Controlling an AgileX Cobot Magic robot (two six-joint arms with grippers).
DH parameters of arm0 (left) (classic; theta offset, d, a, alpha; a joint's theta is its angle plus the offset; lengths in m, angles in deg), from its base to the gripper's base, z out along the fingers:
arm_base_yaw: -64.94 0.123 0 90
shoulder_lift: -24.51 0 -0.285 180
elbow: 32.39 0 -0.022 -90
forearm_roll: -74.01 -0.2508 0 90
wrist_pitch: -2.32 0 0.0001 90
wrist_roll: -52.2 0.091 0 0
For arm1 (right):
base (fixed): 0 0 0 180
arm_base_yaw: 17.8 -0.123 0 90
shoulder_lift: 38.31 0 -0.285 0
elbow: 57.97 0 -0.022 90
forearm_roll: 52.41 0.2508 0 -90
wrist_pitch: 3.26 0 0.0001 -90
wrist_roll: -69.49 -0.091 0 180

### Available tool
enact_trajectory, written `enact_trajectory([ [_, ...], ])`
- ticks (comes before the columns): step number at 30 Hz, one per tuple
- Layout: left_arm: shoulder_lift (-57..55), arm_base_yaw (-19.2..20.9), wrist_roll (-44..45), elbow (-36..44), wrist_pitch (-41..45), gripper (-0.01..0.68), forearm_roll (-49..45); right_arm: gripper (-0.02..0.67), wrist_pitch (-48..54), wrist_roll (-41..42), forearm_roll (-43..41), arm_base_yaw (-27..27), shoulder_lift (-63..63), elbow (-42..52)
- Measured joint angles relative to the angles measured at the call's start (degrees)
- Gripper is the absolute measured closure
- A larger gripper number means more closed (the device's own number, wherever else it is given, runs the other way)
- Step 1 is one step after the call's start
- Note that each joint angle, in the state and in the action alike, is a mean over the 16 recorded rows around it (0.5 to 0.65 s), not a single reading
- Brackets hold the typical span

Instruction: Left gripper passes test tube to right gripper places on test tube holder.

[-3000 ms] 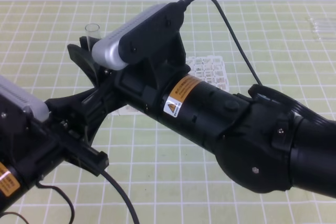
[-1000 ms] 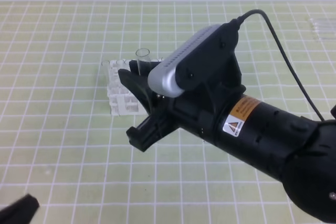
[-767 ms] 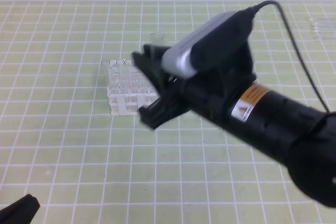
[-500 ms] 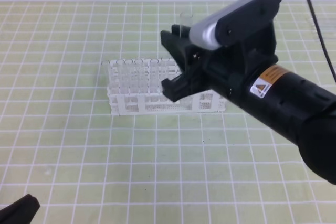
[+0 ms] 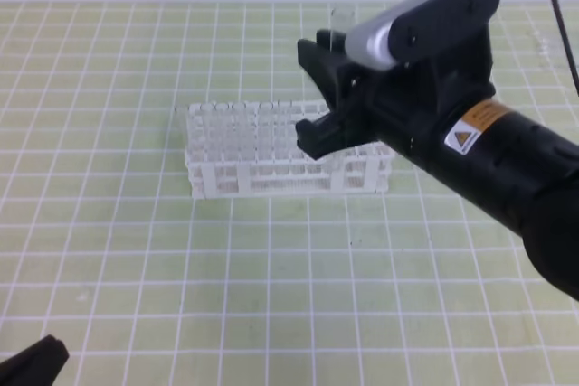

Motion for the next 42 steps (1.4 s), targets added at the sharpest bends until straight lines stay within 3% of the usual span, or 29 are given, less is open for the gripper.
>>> enact_trajectory([
  [9,0.0,0.0,0.0,0.1,0.0,0.673,0.0,0.641,-0.7,-2.3,-3.7,1.0,0.0,0.9],
  [24,0.0,0.0,0.0,0.1,0.0,0.673,0.0,0.641,-16.0,-7.7,-9.1,3.3,4.8,4.8],
  [42,0.0,0.0,0.0,0.1,0.6,0.673,0.0,0.641,-24.8,-10.5,-10.0,8.1,24.4,-8.3],
])
